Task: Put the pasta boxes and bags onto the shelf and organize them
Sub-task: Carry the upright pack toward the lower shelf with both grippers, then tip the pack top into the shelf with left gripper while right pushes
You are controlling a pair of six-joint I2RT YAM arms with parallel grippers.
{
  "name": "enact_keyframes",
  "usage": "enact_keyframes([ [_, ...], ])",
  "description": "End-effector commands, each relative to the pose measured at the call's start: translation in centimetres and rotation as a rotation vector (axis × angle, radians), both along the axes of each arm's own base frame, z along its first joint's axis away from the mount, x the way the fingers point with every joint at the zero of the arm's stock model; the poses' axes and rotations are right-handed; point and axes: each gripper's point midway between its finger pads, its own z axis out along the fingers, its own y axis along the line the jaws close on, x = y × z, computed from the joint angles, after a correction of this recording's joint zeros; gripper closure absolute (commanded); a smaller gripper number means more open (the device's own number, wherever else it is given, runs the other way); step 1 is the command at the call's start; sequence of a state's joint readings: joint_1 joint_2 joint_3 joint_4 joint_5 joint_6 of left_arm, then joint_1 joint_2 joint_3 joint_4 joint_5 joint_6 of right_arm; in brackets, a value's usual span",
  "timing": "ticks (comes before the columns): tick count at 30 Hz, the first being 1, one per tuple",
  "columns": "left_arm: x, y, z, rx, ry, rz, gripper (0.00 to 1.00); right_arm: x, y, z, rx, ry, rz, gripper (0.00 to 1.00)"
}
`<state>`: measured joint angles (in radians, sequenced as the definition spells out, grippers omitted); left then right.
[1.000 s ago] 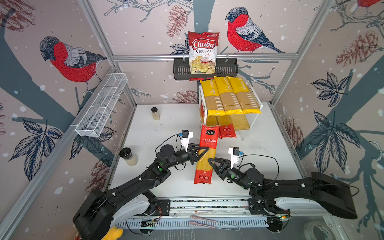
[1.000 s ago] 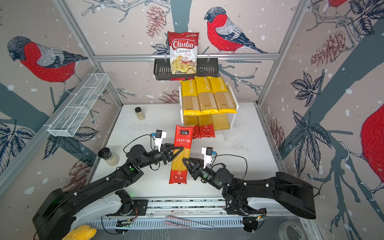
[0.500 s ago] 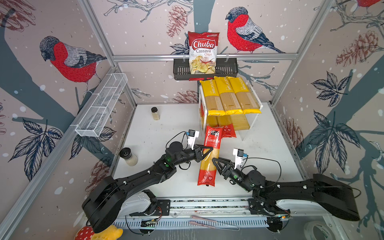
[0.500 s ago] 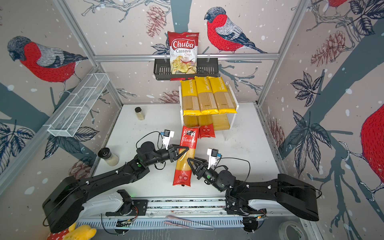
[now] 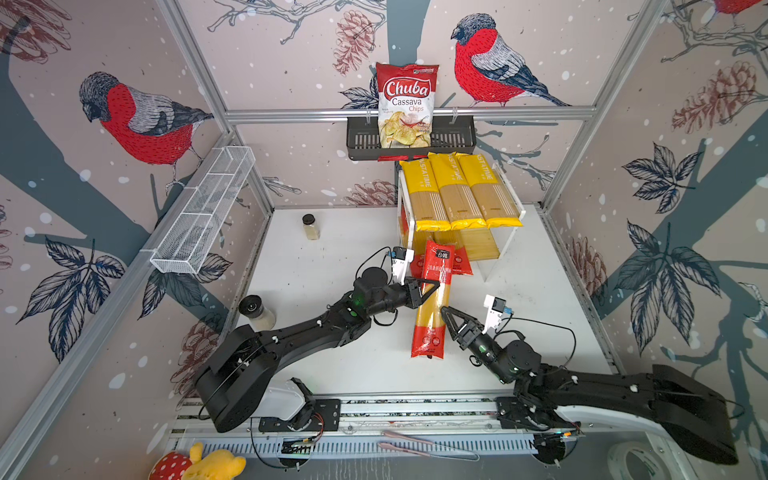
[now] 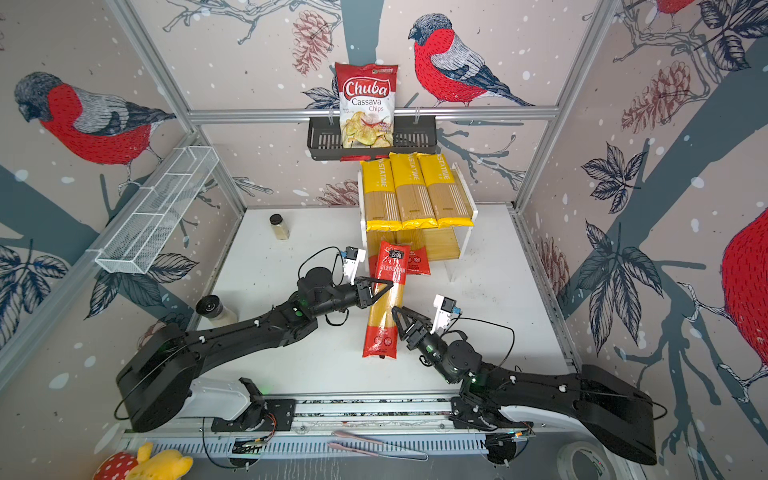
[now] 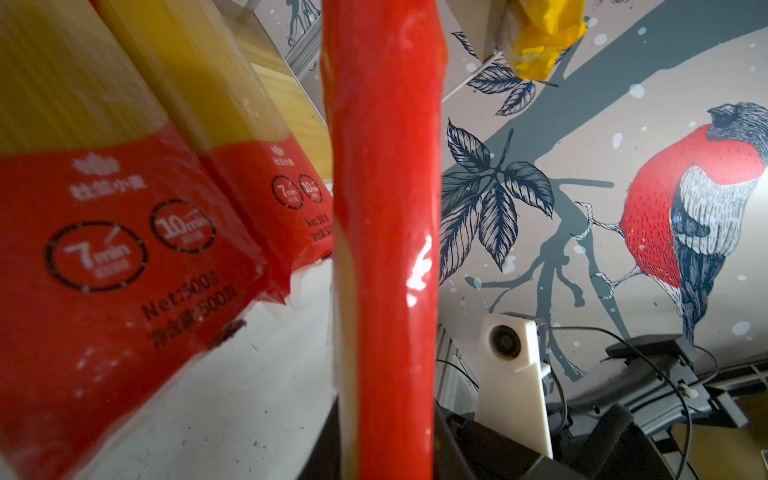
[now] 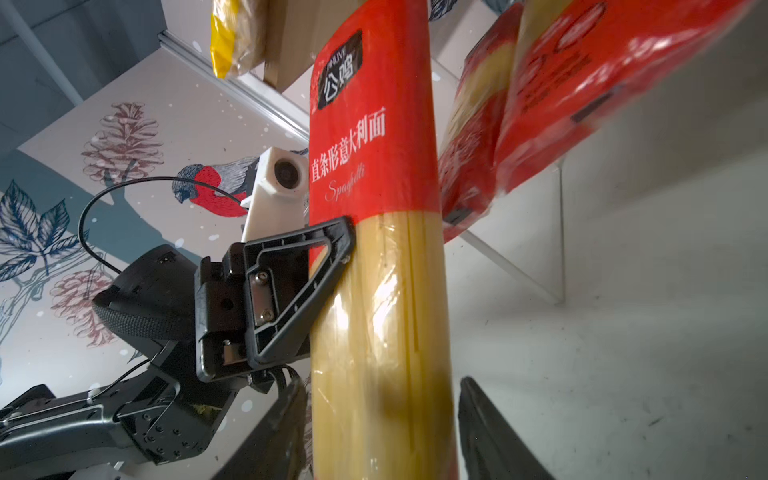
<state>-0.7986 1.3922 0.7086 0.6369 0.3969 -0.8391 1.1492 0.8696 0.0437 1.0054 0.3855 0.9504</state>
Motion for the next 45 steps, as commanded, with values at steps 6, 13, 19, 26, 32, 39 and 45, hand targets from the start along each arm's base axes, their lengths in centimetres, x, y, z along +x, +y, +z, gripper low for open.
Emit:
enact_keyframes([
  [6,2.1,-0.8,5.4,-0.161,-0.053,0.016,0.91,1.0,-1.2,-2.3,-0.063,0.107,-0.044,0.35],
  [13,5.2,0.2,7.0,-0.235,-0.059,0.098,0.91,1.0,-1.4,-2.0,-0.005,0.121,-0.021,0.31],
  [19,6.8,0.5,8.0,-0.362,-0.038,0.134,0.91,0.7,-1.2,-1.6,0.026,0.124,0.011,0.26],
  [26,7.5,0.0,8.2,-0.438,-0.008,0.146,0.91,0.4,-1.7,-1.4,0.094,0.129,0.017,0.25],
  [32,6.9,-1.0,7.6,-0.456,0.014,0.151,0.92,0.6,-2.4,0.0,0.155,0.098,-0.005,0.29],
  [39,6.8,-2.2,7.2,-0.505,0.054,0.143,0.91,1.1,-2.8,1.4,0.213,0.068,-0.027,0.4],
  [45,6.7,-3.1,6.8,-0.478,0.065,0.131,0.86,1.8,-3.2,1.5,0.232,0.075,-0.066,0.61],
])
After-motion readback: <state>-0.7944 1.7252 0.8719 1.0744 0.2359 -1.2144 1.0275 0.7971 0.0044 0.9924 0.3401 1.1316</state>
